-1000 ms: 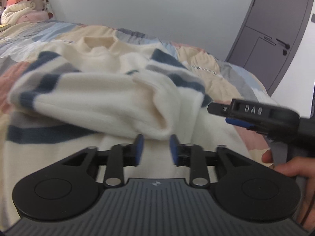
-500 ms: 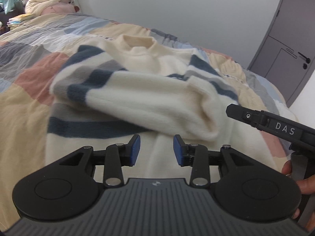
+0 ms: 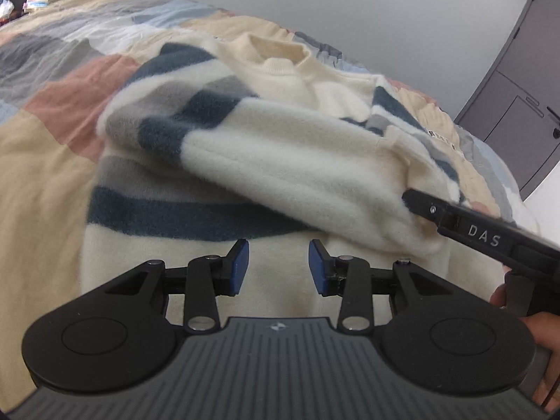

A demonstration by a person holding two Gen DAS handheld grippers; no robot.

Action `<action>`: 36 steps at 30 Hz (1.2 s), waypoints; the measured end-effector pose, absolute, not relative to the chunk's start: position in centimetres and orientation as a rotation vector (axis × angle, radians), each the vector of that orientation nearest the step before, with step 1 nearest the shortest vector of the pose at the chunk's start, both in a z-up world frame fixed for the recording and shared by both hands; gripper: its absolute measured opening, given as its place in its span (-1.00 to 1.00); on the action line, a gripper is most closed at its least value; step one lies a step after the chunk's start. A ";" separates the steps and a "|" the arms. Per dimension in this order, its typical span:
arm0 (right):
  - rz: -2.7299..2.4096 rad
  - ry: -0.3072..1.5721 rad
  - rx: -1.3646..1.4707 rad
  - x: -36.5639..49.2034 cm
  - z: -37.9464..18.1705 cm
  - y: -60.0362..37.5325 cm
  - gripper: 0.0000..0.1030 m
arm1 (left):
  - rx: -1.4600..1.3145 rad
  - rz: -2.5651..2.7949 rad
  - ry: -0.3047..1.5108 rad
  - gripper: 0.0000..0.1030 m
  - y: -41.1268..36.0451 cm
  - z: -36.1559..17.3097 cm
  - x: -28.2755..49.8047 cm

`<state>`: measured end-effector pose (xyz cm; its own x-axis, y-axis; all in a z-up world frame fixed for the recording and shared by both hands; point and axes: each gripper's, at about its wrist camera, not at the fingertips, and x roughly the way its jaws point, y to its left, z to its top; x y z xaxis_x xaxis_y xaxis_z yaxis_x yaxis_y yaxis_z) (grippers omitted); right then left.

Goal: Fold large clothes

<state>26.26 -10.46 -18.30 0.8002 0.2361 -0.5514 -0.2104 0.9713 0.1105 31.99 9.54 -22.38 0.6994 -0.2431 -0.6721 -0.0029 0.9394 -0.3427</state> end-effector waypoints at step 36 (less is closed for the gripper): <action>0.007 0.702 0.575 23.2 -18.1 -21.6 0.07 | -0.856 -0.156 0.708 0.12 12.8 -25.3 34.6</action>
